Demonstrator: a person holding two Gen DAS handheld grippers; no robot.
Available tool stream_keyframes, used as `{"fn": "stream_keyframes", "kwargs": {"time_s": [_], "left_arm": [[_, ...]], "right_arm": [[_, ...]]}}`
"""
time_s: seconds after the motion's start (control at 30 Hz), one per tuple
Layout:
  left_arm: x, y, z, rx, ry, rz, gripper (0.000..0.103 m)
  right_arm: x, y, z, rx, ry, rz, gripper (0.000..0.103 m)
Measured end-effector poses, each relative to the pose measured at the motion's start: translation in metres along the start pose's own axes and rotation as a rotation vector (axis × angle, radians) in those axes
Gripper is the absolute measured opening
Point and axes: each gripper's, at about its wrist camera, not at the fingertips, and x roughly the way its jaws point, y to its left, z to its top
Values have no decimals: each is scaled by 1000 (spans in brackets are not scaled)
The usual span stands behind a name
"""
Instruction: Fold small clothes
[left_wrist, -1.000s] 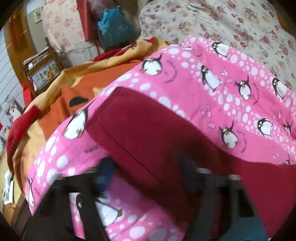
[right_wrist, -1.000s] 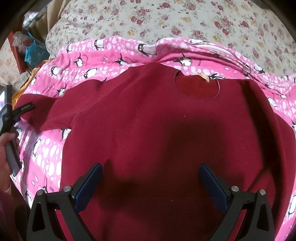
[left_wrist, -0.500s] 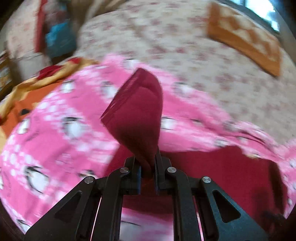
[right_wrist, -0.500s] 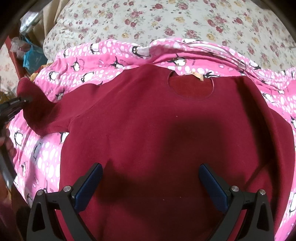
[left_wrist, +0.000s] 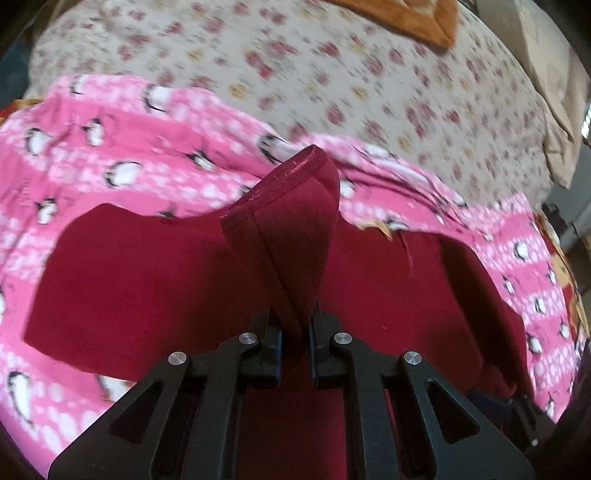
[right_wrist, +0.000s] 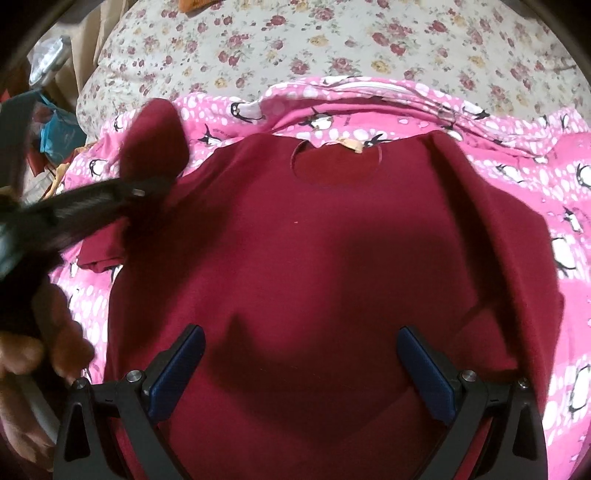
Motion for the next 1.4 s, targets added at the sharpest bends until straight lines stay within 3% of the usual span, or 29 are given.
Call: {"fn": "stream_keyframes", "kwargs": {"time_s": [0.1, 0.17, 0.2, 0.3, 0.37, 0.4, 0.57, 0.67, 0.8, 0.97, 1.03, 1.07, 1.23, 1.4], "left_arm": [[9, 0, -6, 39, 53, -31, 14], [4, 8, -10, 57, 90, -43, 27], [-2, 13, -11, 48, 97, -53, 39], [-32, 31, -17, 38, 52, -75, 44], [-55, 44, -22, 47, 3, -12, 54], [-63, 51, -25, 46, -23, 40, 64], [-74, 87, -37, 7, -84, 230, 66], [-67, 110, -39, -63, -86, 267, 66], [-68, 140, -40, -165, -98, 261, 66], [-68, 150, -43, -178, -101, 309, 66], [-68, 154, -44, -199, -100, 300, 66], [-69, 155, -44, -209, -102, 294, 66], [-73, 153, -45, -208, -120, 301, 66], [-73, 148, -47, -193, -116, 276, 66]], "right_arm": [[-5, -7, -2, -10, -11, 13, 103], [-8, -8, -3, -13, -19, 39, 103], [-9, -9, -2, -13, -24, 52, 103], [-11, -9, 2, 0, -43, 101, 103], [-11, -6, 7, 1, -59, 140, 103], [-10, -4, 11, -3, -66, 152, 103], [8, 1, 32, 15, -59, 183, 103], [23, 1, 40, 37, -29, 173, 98], [39, 9, 52, -34, -45, 89, 76], [65, 20, 64, -108, -39, 55, 43], [62, 26, 67, -143, -63, 24, 13], [58, 27, 67, -157, -77, 13, 7], [12, 12, 73, -179, -185, -11, 5], [-27, -28, 80, -111, -275, -163, 5]]}}
